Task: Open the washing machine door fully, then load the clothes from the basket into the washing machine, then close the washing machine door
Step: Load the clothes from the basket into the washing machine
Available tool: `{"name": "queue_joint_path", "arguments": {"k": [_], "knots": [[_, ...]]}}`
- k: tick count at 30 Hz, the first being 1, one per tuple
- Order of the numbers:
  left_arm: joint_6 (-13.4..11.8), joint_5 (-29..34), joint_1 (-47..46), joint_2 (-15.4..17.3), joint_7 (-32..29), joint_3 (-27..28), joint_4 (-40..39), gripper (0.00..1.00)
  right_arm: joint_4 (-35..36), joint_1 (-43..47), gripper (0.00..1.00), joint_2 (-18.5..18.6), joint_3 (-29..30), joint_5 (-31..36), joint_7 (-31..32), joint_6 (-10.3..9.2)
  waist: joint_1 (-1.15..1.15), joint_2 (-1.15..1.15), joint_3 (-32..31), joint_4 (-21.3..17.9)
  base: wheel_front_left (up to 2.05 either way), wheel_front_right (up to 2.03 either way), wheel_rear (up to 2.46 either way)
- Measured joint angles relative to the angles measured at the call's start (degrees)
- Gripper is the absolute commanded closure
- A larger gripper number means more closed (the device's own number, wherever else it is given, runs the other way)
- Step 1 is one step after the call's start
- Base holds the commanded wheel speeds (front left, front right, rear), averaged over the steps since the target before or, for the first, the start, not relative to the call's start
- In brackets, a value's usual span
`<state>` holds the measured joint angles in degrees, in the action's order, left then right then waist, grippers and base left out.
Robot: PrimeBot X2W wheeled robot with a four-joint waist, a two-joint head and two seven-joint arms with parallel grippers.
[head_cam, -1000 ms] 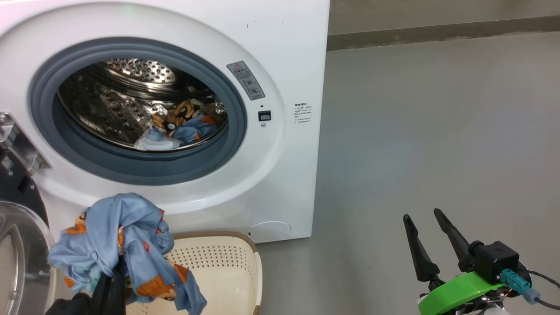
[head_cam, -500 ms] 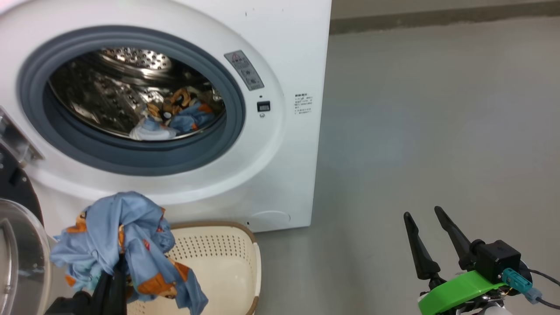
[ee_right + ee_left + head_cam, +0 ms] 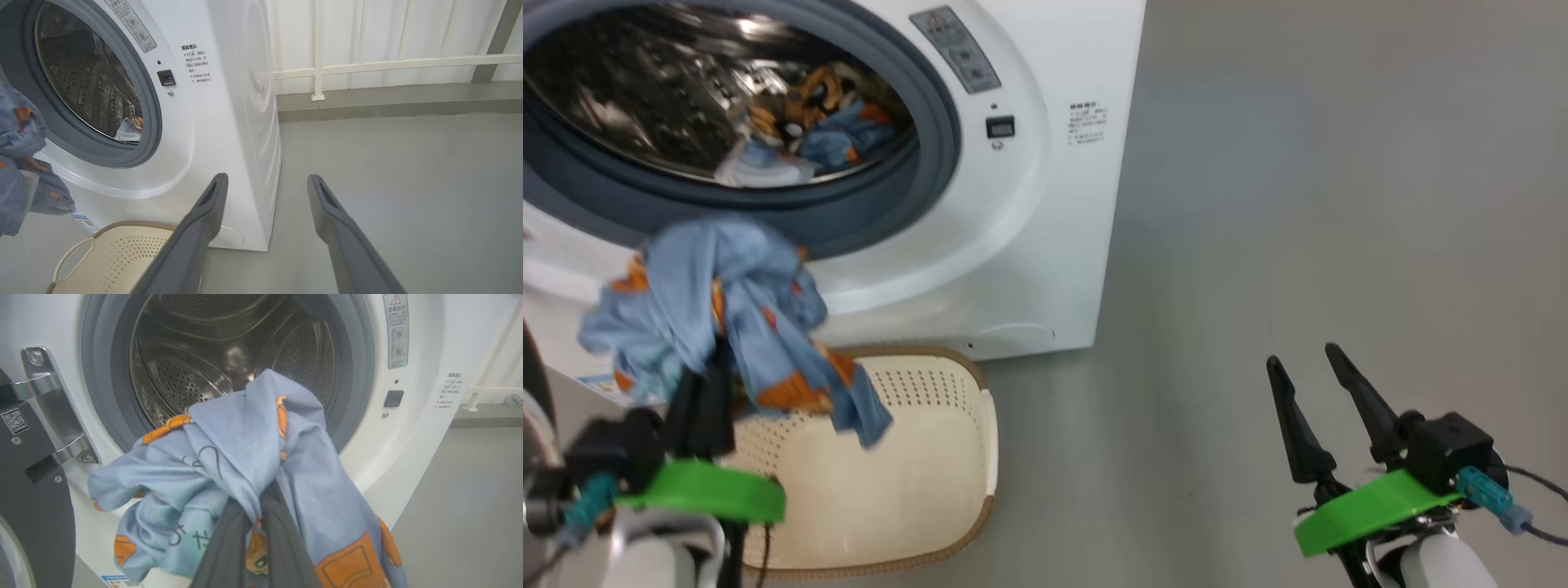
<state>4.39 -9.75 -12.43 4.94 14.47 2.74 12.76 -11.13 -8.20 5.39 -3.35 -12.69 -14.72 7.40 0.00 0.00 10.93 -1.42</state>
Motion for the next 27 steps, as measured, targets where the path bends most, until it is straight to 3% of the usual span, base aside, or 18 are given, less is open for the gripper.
{"name": "queue_joint_path", "arguments": {"k": [27], "knots": [[1.42,1.78,-40.11,9.68,-1.45,0.96,24.72,1.0,1.52,-6.29,0.0,-1.63,-1.55,-1.35,0.0,0.0,0.0,0.0,16.76,-8.64,0.0,0.0,0.0]]}}
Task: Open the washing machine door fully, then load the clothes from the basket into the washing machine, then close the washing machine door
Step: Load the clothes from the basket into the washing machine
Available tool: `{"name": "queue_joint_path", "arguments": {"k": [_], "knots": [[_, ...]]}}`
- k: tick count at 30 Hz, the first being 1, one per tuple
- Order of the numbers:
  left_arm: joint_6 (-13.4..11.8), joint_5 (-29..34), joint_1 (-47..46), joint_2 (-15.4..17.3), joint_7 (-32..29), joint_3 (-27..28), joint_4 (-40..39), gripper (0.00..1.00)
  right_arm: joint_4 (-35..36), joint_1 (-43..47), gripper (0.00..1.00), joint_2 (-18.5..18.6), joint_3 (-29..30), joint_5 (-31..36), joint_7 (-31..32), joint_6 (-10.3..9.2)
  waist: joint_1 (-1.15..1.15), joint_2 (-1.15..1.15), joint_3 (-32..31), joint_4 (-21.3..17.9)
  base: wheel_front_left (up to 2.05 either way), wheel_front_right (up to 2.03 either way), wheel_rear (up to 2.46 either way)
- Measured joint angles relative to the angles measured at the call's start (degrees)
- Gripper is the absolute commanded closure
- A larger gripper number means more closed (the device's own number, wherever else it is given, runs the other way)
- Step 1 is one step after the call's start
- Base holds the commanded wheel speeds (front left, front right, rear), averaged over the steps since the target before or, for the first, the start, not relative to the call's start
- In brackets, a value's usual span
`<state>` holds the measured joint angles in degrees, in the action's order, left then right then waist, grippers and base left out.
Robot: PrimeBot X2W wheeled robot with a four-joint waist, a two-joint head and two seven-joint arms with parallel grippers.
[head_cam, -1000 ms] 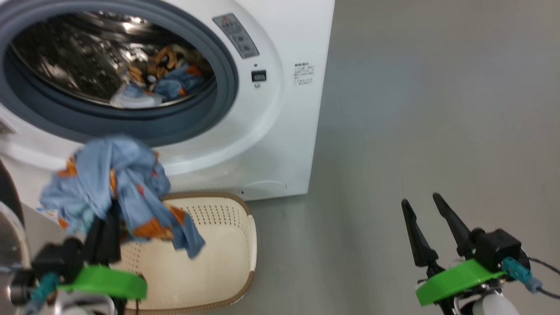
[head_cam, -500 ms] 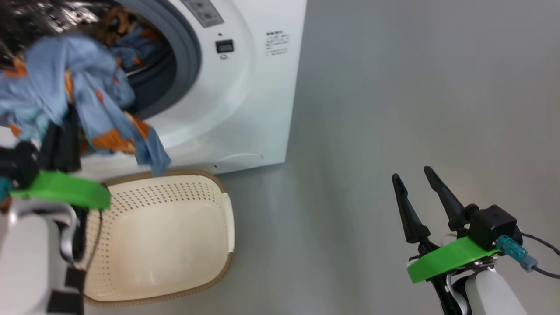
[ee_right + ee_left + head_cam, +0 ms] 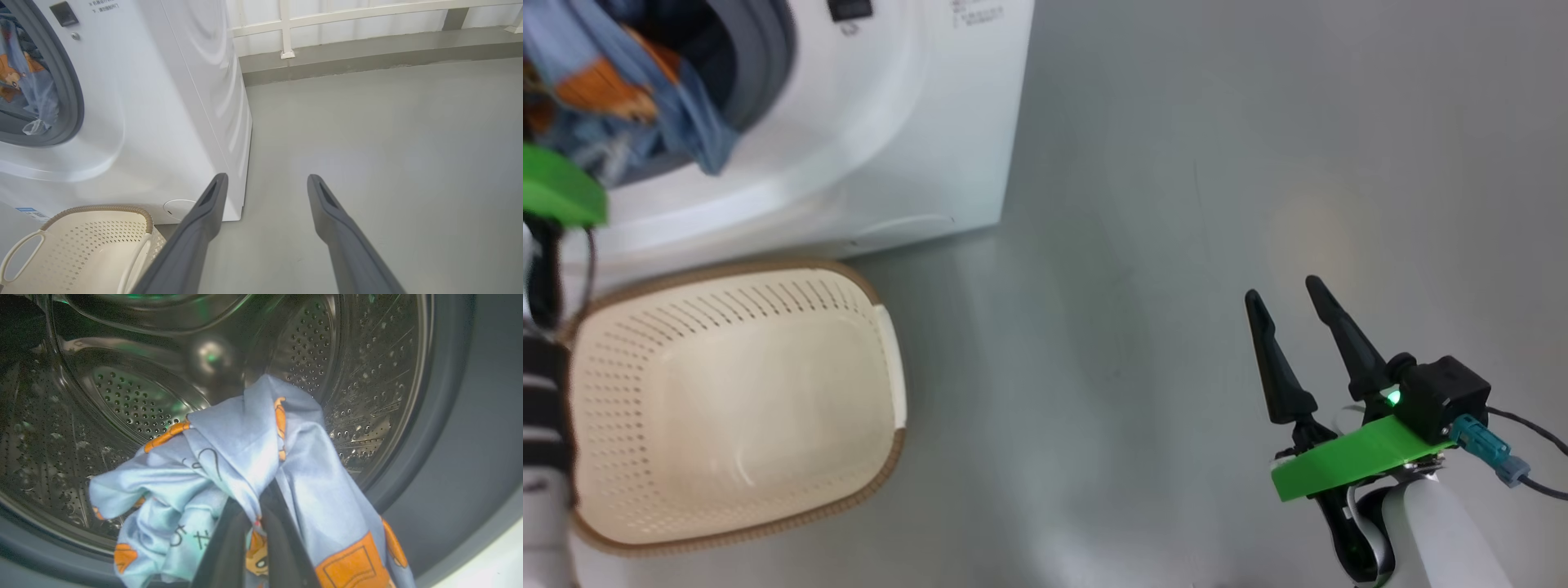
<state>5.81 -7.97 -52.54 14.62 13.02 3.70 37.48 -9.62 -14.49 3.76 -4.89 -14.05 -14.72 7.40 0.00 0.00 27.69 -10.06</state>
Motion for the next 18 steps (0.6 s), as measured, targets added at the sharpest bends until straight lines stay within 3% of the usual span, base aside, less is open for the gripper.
{"name": "queue_joint_path", "arguments": {"k": [11,18], "knots": [[-0.51,0.13,-12.99,2.2,-1.43,-0.68,10.26,1.0,0.77,-0.59,0.0,-0.49,-0.97,-0.24,0.0,0.0,0.0,0.0,8.87,-1.51,0.0,0.0,0.0],[-1.76,0.18,-18.59,2.41,0.22,-0.9,12.61,1.0,1.38,-0.47,0.0,-0.59,-1.09,-0.23,0.0,0.0,-0.01,0.0,13.04,-1.52,0.0,0.0,0.0]]}}
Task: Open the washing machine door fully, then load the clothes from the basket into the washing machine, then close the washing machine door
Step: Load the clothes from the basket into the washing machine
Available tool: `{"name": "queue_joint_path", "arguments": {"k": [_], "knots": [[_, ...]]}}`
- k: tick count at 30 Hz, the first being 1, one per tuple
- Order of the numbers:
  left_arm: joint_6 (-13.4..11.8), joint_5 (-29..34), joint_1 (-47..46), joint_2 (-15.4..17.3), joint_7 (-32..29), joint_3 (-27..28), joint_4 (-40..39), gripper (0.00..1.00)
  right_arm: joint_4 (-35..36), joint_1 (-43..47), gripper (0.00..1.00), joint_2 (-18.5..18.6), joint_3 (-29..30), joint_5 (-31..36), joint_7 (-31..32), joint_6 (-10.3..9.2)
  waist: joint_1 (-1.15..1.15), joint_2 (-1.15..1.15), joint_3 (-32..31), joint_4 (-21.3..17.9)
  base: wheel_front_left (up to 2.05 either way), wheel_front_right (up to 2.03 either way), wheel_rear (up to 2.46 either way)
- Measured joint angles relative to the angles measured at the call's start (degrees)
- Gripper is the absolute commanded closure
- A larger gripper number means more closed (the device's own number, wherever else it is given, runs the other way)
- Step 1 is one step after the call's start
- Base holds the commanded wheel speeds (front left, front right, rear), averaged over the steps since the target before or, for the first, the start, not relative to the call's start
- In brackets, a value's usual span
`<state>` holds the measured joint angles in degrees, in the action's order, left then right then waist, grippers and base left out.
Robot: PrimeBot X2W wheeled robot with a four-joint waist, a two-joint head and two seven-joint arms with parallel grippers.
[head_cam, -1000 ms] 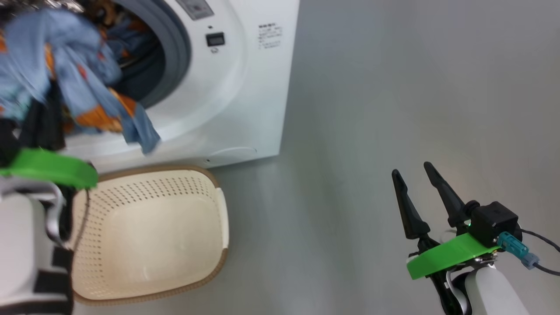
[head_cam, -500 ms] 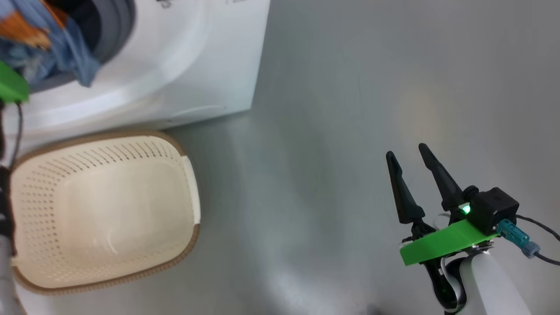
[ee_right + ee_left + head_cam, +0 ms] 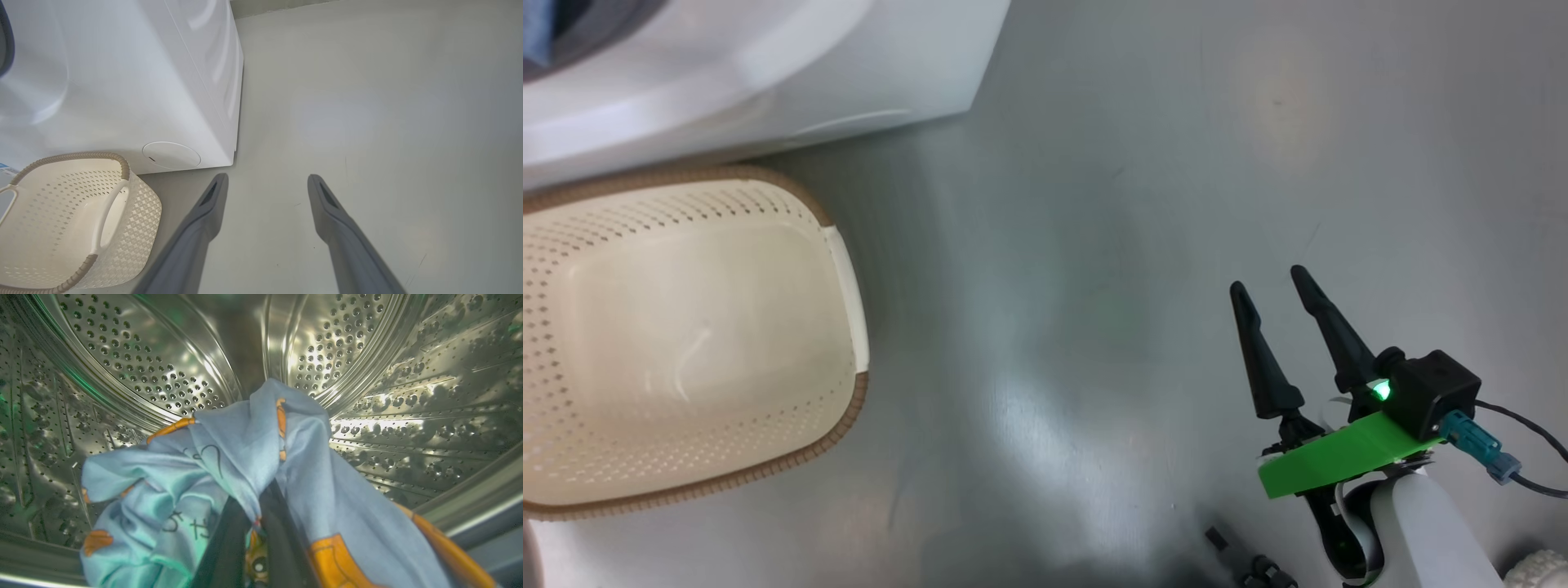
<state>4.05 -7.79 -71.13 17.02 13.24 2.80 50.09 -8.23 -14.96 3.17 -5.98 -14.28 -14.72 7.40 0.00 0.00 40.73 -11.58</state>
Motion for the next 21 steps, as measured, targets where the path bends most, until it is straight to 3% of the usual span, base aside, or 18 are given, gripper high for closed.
{"name": "queue_joint_path", "arguments": {"k": [4,7,12,16,21], "knots": [[-2.16,0.51,-2.36,0.13,1.14,0.26,-2.11,1.0,0.2,-0.01,0.0,-0.08,-0.94,0.0,0.0,0.0,0.0,0.0,1.89,0.13,0.0,0.0,0.0],[-4.54,1.69,-2.82,0.18,1.37,1.18,-12.39,1.0,0.32,-0.01,0.0,-0.1,-1.41,-0.01,0.0,0.0,0.0,0.0,2.92,0.19,0.0,0.0,0.0],[-5.68,3.71,-2.15,-0.03,1.48,1.77,-22.94,1.0,0.32,-0.01,0.0,-0.14,-1.69,-0.01,0.0,0.0,0.0,0.0,3.57,0.11,0.0,0.0,0.0],[-5.78,3.47,-0.02,-0.57,1.48,2.77,-22.69,1.0,0.25,-0.01,0.0,-0.15,-1.68,-0.02,0.0,0.0,0.0,0.0,3.5,0.18,0.0,0.0,0.0],[-4.69,2.48,1.26,-1.68,1.47,3.69,-16.92,1.0,0.13,-0.01,0.0,-0.16,-1.67,-0.19,0.0,0.0,0.0,0.0,3.3,0.35,0.0,0.0,0.0]]}}
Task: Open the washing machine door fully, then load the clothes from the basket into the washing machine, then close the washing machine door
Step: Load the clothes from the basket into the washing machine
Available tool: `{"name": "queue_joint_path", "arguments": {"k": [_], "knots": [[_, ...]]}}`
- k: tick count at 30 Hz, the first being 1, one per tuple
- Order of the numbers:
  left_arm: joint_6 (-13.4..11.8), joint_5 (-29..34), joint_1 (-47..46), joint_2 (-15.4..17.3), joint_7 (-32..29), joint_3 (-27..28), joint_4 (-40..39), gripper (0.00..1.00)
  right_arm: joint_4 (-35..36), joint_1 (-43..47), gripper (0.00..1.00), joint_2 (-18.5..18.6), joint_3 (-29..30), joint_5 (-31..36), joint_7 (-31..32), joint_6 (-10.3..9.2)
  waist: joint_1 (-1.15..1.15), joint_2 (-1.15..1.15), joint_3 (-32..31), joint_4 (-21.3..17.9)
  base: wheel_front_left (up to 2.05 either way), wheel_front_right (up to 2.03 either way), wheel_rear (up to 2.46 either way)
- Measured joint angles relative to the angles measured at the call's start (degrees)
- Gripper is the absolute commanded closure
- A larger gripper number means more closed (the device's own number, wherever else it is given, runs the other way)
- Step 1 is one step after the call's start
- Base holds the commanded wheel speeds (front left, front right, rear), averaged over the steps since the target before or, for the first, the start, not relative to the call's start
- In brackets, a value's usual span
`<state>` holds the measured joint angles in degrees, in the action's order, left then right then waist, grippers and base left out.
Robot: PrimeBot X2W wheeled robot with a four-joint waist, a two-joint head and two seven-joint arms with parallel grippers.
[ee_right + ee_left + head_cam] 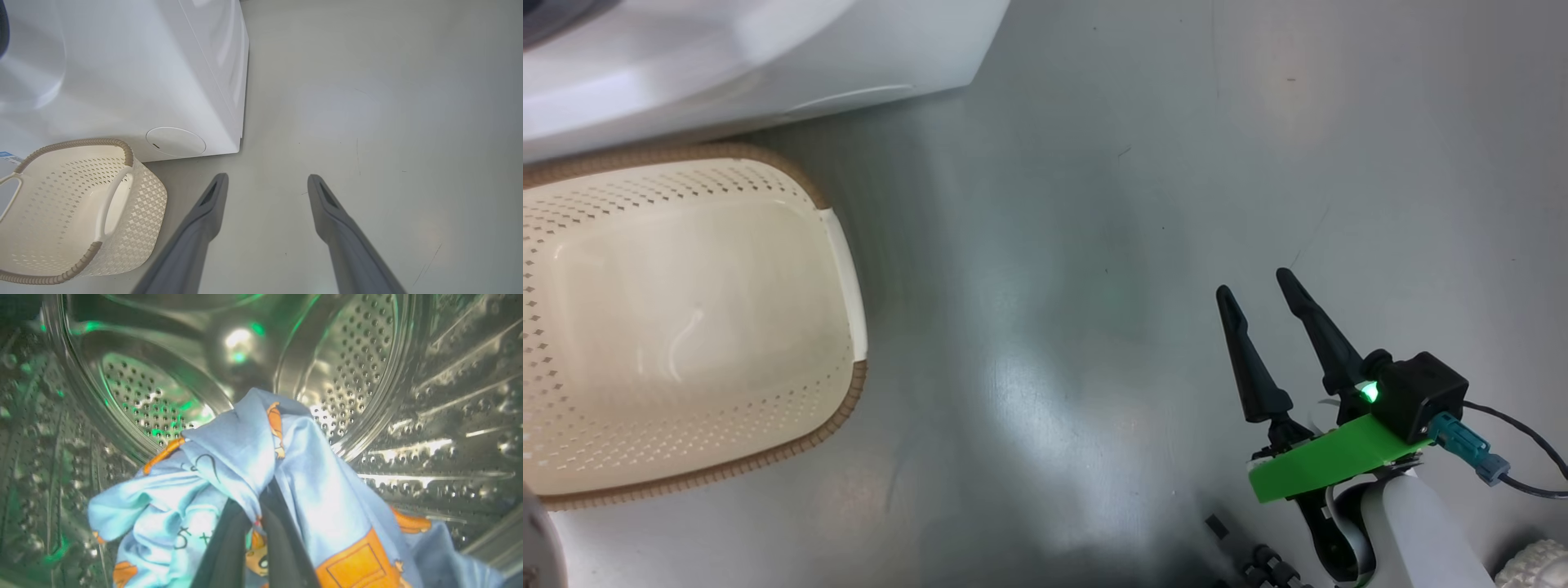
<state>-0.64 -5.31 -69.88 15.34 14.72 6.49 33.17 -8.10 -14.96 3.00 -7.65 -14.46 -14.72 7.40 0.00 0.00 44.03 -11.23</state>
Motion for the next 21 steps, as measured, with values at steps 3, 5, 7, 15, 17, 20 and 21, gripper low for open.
{"name": "queue_joint_path", "arguments": {"k": [3,5,7,15,17,20,21], "knots": [[0.48,-0.19,-0.03,-0.18,0.0,0.18,3.49,1.0,-0.16,0.0,0.0,-0.01,0.02,0.0,0.0,0.0,0.0,0.0,-0.15,0.15,0.0,0.0,0.0],[0.81,-0.22,-0.31,-0.19,0.0,0.15,6.03,1.0,-0.32,0.0,0.0,-0.01,0.02,0.0,-0.01,0.0,0.0,0.0,-0.27,0.24,0.0,0.0,0.0],[1.53,-0.25,-1.04,-0.19,0.0,-0.01,8.7,1.0,-0.49,0.0,0.0,-0.01,0.02,0.0,0.0,0.0,0.0,0.0,-0.46,0.32,0.0,0.0,0.0],[2.96,-0.73,-4.14,-0.21,0.0,-0.49,15.88,0.0,-0.78,-0.02,0.0,-0.01,-0.01,-0.01,0.0,0.0,0.0,0.0,-1.28,0.62,0.0,0.0,0.0],[2.92,-0.98,-4.46,-0.22,0.0,-0.52,15.66,0.0,-0.81,-0.02,0.0,0.0,0.0,-0.02,-0.01,0.0,0.0,0.0,-1.48,0.7,0.0,0.0,0.0],[2.89,-0.98,-4.48,-0.2,0.0,-0.51,12.48,0.0,-0.88,-0.04,0.0,-0.01,0.0,-0.07,0.0,0.0,0.0,0.0,-1.58,0.82,0.0,0.0,0.0],[2.81,-0.97,-4.48,-0.2,0.0,-0.51,11.31,0.0,-0.92,-0.05,0.0,-0.01,0.01,-0.08,-0.01,0.0,0.0,0.0,-1.61,0.87,0.0,0.0,0.0]]}}
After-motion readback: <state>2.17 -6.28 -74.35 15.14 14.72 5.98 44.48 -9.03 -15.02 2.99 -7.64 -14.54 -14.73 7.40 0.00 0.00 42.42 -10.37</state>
